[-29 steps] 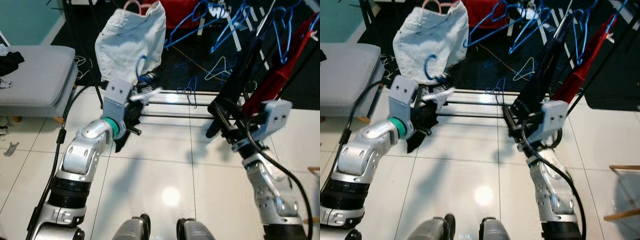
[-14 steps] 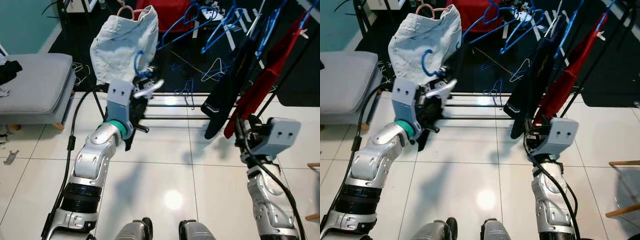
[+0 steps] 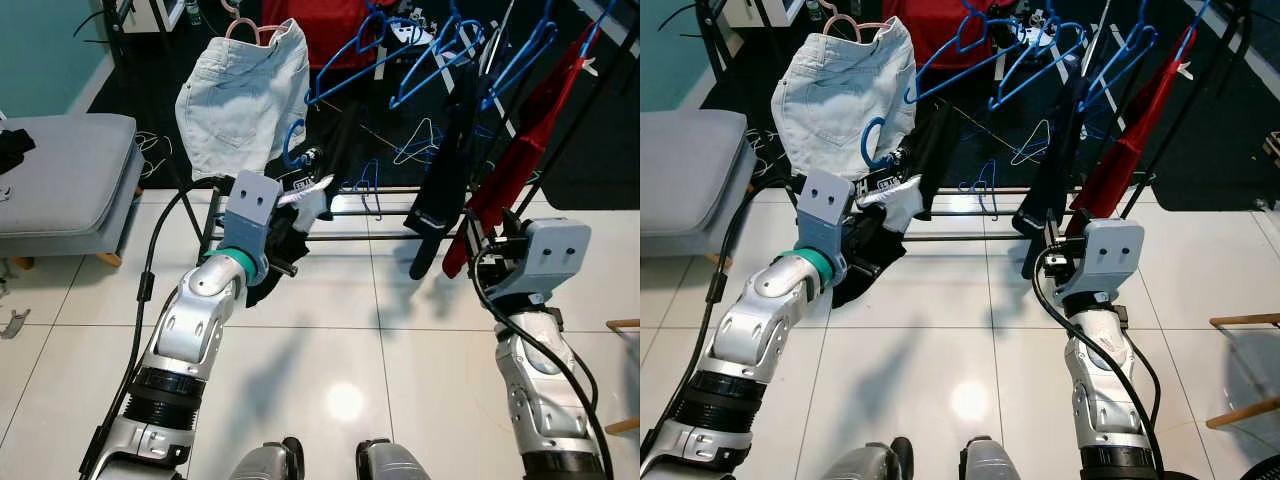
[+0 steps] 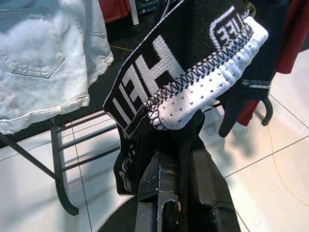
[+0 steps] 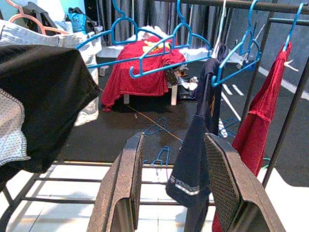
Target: Hang hanger
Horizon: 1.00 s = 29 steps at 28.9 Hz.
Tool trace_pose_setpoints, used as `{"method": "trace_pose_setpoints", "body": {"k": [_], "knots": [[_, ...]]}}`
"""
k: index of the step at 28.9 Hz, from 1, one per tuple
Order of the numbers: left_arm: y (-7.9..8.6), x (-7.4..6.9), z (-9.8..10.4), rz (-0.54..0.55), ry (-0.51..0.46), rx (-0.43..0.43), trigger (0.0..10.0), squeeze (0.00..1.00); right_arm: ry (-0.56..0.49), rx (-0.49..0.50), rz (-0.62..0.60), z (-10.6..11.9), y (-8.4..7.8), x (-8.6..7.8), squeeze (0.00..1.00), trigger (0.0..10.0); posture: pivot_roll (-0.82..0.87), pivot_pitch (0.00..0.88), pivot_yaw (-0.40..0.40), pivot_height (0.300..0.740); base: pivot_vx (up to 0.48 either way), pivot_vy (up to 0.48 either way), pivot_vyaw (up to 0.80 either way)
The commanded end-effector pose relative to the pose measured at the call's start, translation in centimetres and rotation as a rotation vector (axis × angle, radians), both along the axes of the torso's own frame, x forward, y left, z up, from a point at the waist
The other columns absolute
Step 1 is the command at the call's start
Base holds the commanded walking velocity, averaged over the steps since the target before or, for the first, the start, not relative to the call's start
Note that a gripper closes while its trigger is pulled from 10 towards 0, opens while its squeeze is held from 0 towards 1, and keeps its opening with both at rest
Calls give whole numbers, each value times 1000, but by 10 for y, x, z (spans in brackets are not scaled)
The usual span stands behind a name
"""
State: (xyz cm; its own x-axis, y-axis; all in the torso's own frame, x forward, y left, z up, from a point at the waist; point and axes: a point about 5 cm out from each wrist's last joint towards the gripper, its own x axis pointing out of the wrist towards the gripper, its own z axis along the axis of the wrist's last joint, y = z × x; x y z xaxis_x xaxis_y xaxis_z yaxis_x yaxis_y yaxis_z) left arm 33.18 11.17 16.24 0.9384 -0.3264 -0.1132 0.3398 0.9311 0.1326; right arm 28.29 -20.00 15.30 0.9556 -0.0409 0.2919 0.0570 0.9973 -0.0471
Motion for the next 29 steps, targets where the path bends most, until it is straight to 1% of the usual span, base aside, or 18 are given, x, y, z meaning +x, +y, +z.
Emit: {"method": "trace_pose_setpoints", "body": {"k": [1,2,4,5,6,7,8,9,10,12,13,14,15,16,17,19,24,29], "knots": [[6,-1,-7,26,3,26,10000,0,16,-8,0,-5,2,1,0,10000,-163,29,86,740,0,0,0],[9,0,-7,46,-14,30,10000,0,17,-11,7,-6,5,1,0,10000,-156,30,90,740,0,0,0],[9,0,-7,46,-14,30,10000,0,17,-11,7,-6,5,1,0,10000,-156,30,90,740,0,0,0],[12,0,-6,67,-35,29,10000,0,19,-14,14,-6,8,2,0,10000,-154,31,90,740,0,0,0],[12,0,-6,67,-35,29,10000,0,19,-14,14,-6,8,2,0,10000,-154,31,90,740,0,0,0],[17,1,-3,106,-96,44,10000,0,23,-22,27,-8,12,2,0,10000,-154,29,87,740,0,0,0],[23,0,-4,161,-125,54,10000,0,31,-26,44,-9,17,2,0,10000,-154,29,87,740,0,0,0],[23,0,-4,161,-125,54,10000,0,31,-26,44,-9,17,2,0,10000,-154,29,87,740,0,0,0],[31,-1,-6,217,-142,57,10000,0,38,-27,63,-11,20,3,0,10000,-136,33,57,740,0,0,0],[31,-1,-6,217,-142,57,10000,0,38,-27,63,-11,20,3,0,10000,-136,33,57,740,0,0,0],[37,-3,-12,262,-141,79,10000,0,42,-31,85,-12,24,5,0,10000,-125,36,36,740,0,0,0],[37,-3,-12,262,-141,79,10000,0,42,-31,85,-12,24,5,0,10000,-125,36,36,740,0,0,0],[41,-6,-16,290,-139,104,10000,0,45,-35,109,-12,28,8,0,10000,-110,38,20,740,0,0,0],[49,-9,-18,317,-154,151,10000,0,46,-45,153,-11,36,17,0,10000,-90,41,6,740,0,0,0],[49,-9,-18,317,-154,151,10000,0,46,-45,153,-11,36,17,0,10000,-90,41,6,740,0,0,0],[53,-10,-16,325,-164,168,10000,0,41,-51,170,-9,40,23,0,10000,-70,43,1,740,0,0,0],[55,-10,-16,332,-175,180,10000,0,35,-53,173,-7,42,26,0,10000,-64,43,0,740,0,0,0],[58,-8,-12,343,-183,150,10000,0,32,-63,171,-6,46,30,0,10000,-52,40,6,740,0,0,0]]}}
